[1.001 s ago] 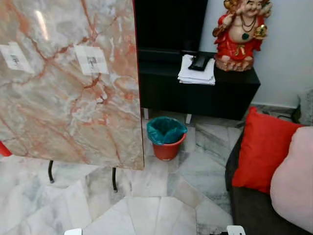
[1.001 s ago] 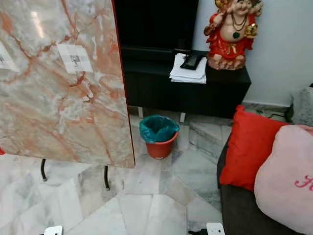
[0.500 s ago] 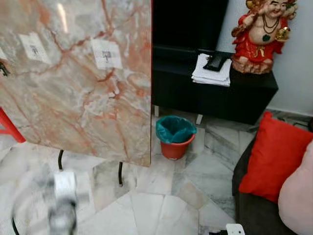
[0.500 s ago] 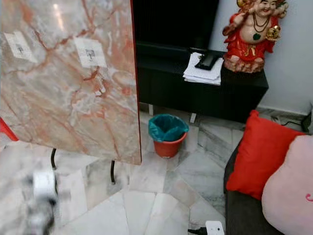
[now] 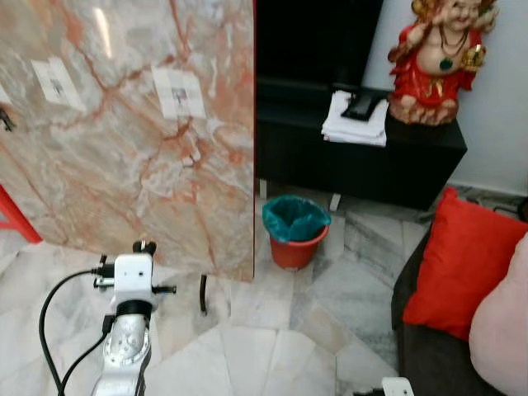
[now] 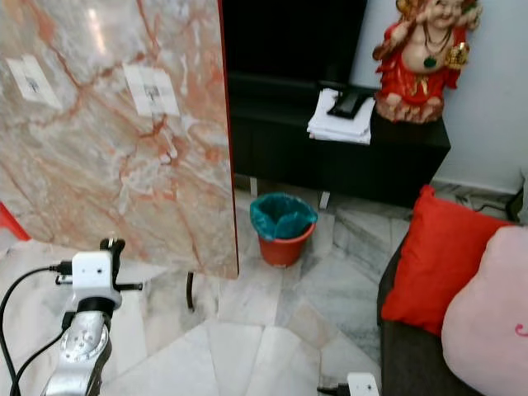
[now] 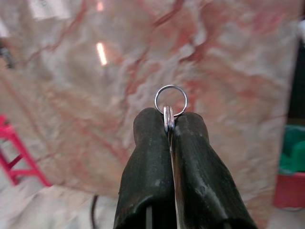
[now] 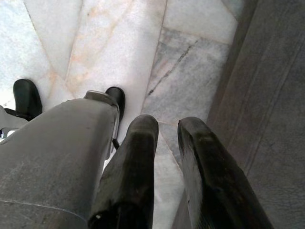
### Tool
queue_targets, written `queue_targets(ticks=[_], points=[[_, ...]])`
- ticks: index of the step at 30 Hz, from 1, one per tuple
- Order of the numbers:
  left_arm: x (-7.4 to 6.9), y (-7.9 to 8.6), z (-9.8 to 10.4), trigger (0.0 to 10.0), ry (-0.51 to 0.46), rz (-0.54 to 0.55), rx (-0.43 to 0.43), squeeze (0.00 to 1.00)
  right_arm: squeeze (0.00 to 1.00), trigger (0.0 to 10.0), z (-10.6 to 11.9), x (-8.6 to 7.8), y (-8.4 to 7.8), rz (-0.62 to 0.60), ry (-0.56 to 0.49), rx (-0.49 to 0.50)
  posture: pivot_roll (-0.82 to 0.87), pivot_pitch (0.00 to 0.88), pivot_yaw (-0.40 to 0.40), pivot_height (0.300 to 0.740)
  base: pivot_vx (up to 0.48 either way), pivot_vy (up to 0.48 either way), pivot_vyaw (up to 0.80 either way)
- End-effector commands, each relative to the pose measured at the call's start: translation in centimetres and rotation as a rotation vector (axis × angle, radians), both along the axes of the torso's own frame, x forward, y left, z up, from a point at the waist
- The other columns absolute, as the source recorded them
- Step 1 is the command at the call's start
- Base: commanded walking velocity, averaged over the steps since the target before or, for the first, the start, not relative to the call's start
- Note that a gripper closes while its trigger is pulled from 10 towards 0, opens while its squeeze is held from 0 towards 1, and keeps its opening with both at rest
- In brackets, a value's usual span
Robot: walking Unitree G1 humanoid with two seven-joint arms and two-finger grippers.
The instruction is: Hang keys on a hook
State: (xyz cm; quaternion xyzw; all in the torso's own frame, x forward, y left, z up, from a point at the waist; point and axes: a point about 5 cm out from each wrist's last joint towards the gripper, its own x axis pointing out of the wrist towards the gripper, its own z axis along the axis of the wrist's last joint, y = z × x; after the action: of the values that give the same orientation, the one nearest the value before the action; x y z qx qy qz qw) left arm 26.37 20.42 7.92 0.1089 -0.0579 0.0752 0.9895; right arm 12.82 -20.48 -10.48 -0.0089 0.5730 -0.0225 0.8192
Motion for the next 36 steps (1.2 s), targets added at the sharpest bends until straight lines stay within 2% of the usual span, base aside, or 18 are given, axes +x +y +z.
queue_targets(ticks=[1,4,11,18,22,36], points=[[0.2,-0.6,0.7,10.0,-0.016,-0.039,-0.005,0.00,0.00,10.0,0.0,-0.1,-0.1,0.001,-0.004,-0.002,-0.01,0.000,-0.043,0.740,0.000,0.000,0.00],[0.7,-1.0,2.1,10.0,-0.041,-0.060,-0.019,0.00,0.00,10.0,0.0,-0.1,-0.2,0.004,-0.004,-0.004,0.00,0.000,-0.043,0.740,0.000,0.000,0.00],[1.4,-1.2,3.2,10.0,-0.046,-0.059,-0.080,0.00,0.00,10.0,0.0,-0.2,-0.1,0.020,-0.004,-0.007,-0.02,0.000,-0.030,0.740,0.000,0.000,0.00],[2.1,-2.1,4.8,10.0,-0.073,-0.116,-0.075,0.00,0.00,10.0,0.0,-0.2,-0.1,0.046,0.005,-0.027,-0.01,0.000,-0.019,0.740,0.000,0.000,0.33],[2.2,-2.1,5.0,10.0,-0.071,-0.122,-0.084,0.00,0.00,10.0,-0.1,-0.2,0.0,0.066,0.010,-0.025,-0.01,0.000,-0.017,0.740,0.120,0.000,0.00],[2.6,-3.0,5.6,10.0,-0.067,-0.161,-0.078,0.00,0.00,10.0,-0.1,-0.2,0.0,0.025,0.004,-0.027,-0.01,0.000,-0.014,0.740,0.229,0.000,0.00]])
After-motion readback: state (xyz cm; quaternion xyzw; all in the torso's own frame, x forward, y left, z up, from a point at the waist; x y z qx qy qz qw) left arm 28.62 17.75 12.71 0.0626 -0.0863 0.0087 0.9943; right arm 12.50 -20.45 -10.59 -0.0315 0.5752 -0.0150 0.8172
